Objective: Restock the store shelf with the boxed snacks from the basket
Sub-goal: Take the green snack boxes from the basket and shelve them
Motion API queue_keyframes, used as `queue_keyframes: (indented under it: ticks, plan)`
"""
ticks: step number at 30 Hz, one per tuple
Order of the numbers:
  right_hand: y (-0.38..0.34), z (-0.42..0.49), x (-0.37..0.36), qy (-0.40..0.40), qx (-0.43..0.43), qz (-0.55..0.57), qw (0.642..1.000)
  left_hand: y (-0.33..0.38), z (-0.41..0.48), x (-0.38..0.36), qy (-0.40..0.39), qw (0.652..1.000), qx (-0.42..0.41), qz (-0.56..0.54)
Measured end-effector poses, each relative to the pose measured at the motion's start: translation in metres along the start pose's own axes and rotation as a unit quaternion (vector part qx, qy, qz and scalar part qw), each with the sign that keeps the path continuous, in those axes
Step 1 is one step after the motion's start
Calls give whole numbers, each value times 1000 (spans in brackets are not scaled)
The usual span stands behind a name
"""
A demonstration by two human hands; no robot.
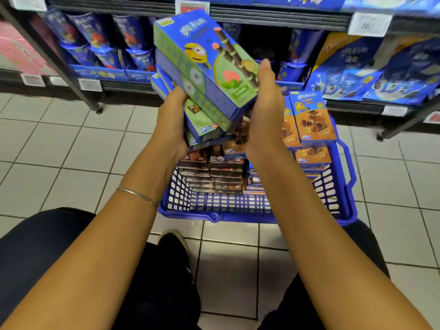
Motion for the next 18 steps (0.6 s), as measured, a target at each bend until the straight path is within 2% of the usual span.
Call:
queue_keyframes:
  ticks: [5, 10, 13, 18]
  plan:
    - [-27, 9, -15, 43, 0, 31, 999, 14, 19, 0, -5, 999, 23, 40]
    - [-89, 4, -32, 97, -21, -12, 995, 61, 6, -33, -12, 999, 36, 34]
    - [-151, -13, -41, 121, -10, -11, 993, 115, -15, -70, -48, 997, 61, 32]
    - [-299, -53, -67, 110, 16, -39, 993, 241, -63, -159, -84, 995, 19, 44]
Point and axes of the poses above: each hand's wrist, its own z-axis towards the middle knuckle, its own x-axis out of the back of the hand, y = z × x, the point moved 2 cm from there along z, towards the middle knuckle, and after that the axes turned 8 degrees about -z, right-handed, at the moved point
